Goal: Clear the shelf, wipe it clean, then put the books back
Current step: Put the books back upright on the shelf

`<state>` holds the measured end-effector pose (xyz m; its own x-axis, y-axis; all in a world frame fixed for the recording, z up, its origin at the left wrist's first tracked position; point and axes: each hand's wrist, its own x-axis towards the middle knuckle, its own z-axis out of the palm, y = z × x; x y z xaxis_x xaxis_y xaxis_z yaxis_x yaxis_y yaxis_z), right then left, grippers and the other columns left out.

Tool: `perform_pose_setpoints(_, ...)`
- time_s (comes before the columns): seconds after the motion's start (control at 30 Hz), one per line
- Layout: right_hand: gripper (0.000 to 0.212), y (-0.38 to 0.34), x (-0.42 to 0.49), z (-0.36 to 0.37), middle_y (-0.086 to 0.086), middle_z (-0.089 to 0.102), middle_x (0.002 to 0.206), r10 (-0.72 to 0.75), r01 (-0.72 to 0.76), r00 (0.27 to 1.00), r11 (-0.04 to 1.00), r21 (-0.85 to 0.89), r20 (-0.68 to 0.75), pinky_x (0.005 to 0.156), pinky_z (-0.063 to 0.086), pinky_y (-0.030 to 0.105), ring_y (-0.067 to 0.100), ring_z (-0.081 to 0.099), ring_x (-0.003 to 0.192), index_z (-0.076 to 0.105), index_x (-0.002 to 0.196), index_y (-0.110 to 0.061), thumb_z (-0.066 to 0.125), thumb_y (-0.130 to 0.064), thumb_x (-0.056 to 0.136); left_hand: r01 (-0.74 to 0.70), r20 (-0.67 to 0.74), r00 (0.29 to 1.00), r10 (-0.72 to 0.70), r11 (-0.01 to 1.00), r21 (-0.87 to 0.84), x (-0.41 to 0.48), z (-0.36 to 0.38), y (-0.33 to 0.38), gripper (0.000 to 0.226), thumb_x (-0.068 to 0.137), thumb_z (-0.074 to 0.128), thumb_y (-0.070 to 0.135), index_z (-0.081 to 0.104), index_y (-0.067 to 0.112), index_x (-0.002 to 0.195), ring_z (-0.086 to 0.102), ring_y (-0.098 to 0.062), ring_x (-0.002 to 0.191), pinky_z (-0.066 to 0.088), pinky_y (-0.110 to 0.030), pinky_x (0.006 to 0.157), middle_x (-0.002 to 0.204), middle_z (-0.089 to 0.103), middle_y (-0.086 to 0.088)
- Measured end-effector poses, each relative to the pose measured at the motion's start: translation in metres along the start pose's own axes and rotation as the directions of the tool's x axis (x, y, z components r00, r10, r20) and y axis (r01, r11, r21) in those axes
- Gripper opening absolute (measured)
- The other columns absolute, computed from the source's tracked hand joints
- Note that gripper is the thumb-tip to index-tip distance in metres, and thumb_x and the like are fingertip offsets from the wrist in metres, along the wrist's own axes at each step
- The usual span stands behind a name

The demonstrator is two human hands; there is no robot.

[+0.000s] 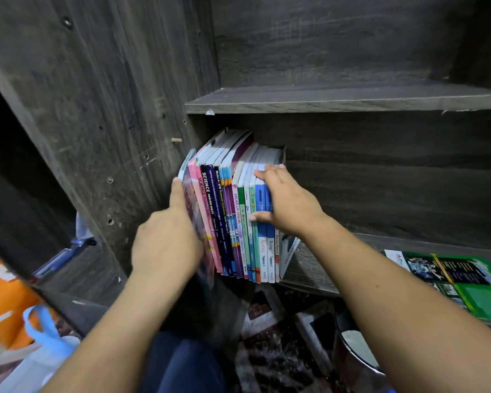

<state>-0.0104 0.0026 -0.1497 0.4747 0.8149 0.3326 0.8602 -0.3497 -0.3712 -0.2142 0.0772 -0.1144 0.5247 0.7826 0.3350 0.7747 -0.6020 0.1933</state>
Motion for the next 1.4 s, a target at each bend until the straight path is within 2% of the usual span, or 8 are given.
perform_pose_setpoints(0.13, 0.098, -0.006, 0.002, -0.003, -0.002, 0.014, 0.159, -0.014, 0.013, 0.999, 1.000, 0.012, 0.030, 0.107, 0.038, 0.042, 0.020, 0.028, 0.143, 0.019, 0.152, -0.024, 0.078, -0.043, 0.076, -0.107, -0.018, 0.994, 0.107, 0.994, 0.018, -0.020, -0.029, -0.004, 0.060, 0.084, 0.050, 0.025, 0.032, 0.030, 0.140, 0.062, -0.043, 0.097, 0.048, -0.039, 0.076, 0.106, 0.066, -0.020)
perform_pose_setpoints(0.33, 0.123, 0.007, -0.019, 0.007, -0.004, -0.009, 0.163, 0.070, -0.068, 0.998, 0.950, 0.304, 0.006, 0.115, 0.027, 0.045, 0.021, 0.020, 0.146, -0.015, 0.149, -0.044, 0.081, -0.022, 0.076, -0.240, 0.105, 0.966, 0.234, 0.970, 0.043, -0.035, -0.035, 0.007, 0.059, 0.080, 0.051, 0.027, 0.039, 0.034, 0.138, 0.063, -0.036, 0.101, 0.051, -0.037, 0.080, 0.110, 0.067, -0.012)
perform_pose_setpoints(0.5, 0.113, 0.028, -0.026, 0.007, 0.001, 0.003, 0.163, 0.093, -0.096, 0.995, 0.947, 0.306, 0.023, 0.117, 0.021, 0.043, 0.021, 0.015, 0.148, -0.002, 0.150, -0.047, 0.081, -0.025, 0.077, -0.340, 0.200, 0.924, 0.326, 0.940, 0.037, -0.035, -0.043, 0.011, 0.063, 0.080, 0.054, 0.026, 0.038, 0.043, 0.138, 0.062, -0.027, 0.107, 0.052, -0.035, 0.087, 0.116, 0.068, -0.004)
perform_pose_setpoints(0.73, 0.089, 0.035, -0.021, -0.026, 0.013, 0.057, 0.133, 0.043, -0.052, 0.998, 0.954, 0.294, 0.038, 0.091, 0.053, 0.044, 0.027, 0.063, 0.107, 0.014, 0.147, -0.052, 0.059, -0.008, 0.083, -0.470, 0.252, 0.860, 0.443, 0.881, 0.054, -0.028, -0.046, 0.023, 0.071, 0.090, 0.053, 0.037, 0.015, 0.051, 0.149, 0.056, -0.018, 0.116, 0.046, -0.028, 0.090, 0.133, 0.058, 0.005)
perform_pose_setpoints(1.0, 0.047, 0.054, -0.079, -0.015, -0.007, 0.062, 0.116, 0.132, -0.184, 0.973, 0.937, 0.295, 0.187, 0.087, 0.051, 0.025, 0.014, 0.065, 0.088, 0.054, 0.132, -0.034, 0.058, -0.013, 0.090, -0.515, 0.383, 0.779, 0.497, 0.855, -0.063, -0.022, -0.061, 0.056, 0.061, 0.085, 0.059, 0.031, 0.041, 0.041, 0.143, 0.056, -0.008, 0.111, 0.043, -0.018, 0.089, 0.127, 0.061, 0.011)
perform_pose_setpoints(1.17, 0.054, 0.045, -0.099, -0.001, -0.005, 0.063, 0.092, 0.099, -0.140, 0.985, 0.935, 0.325, 0.139, 0.063, 0.043, 0.007, 0.002, 0.054, 0.061, 0.043, 0.143, -0.033, 0.049, -0.016, 0.093, -0.509, 0.270, 0.817, 0.509, 0.857, -0.078, -0.006, -0.036, 0.098, 0.052, 0.088, 0.054, 0.025, 0.047, 0.030, 0.139, 0.061, -0.020, 0.089, 0.048, -0.026, 0.081, 0.110, 0.067, -0.005)
perform_pose_setpoints(1.3, 0.071, 0.040, -0.108, 0.008, -0.006, 0.034, 0.149, 0.071, -0.136, 0.984, 0.892, 0.432, 0.165, 0.100, 0.026, 0.008, 0.010, 0.037, 0.134, 0.013, 0.156, -0.024, 0.048, -0.015, 0.095, -0.454, 0.034, 0.889, 0.458, 0.888, -0.072, 0.015, 0.002, 0.121, 0.061, 0.089, 0.048, 0.019, 0.030, 0.020, 0.147, 0.061, -0.038, 0.095, 0.052, -0.041, 0.080, 0.099, 0.065, -0.016)
perform_pose_setpoints(1.4, 0.086, 0.042, -0.104, 0.038, -0.004, 0.000, 0.163, 0.039, -0.102, 0.986, 0.908, 0.405, 0.161, 0.120, 0.010, 0.023, 0.005, 0.003, 0.148, -0.009, 0.155, -0.022, 0.054, -0.028, 0.096, -0.430, -0.032, 0.902, 0.430, 0.889, -0.158, 0.022, 0.031, 0.129, 0.072, 0.090, 0.045, 0.015, 0.013, 0.023, 0.154, 0.061, -0.041, 0.086, 0.047, -0.041, 0.071, 0.090, 0.063, -0.020)
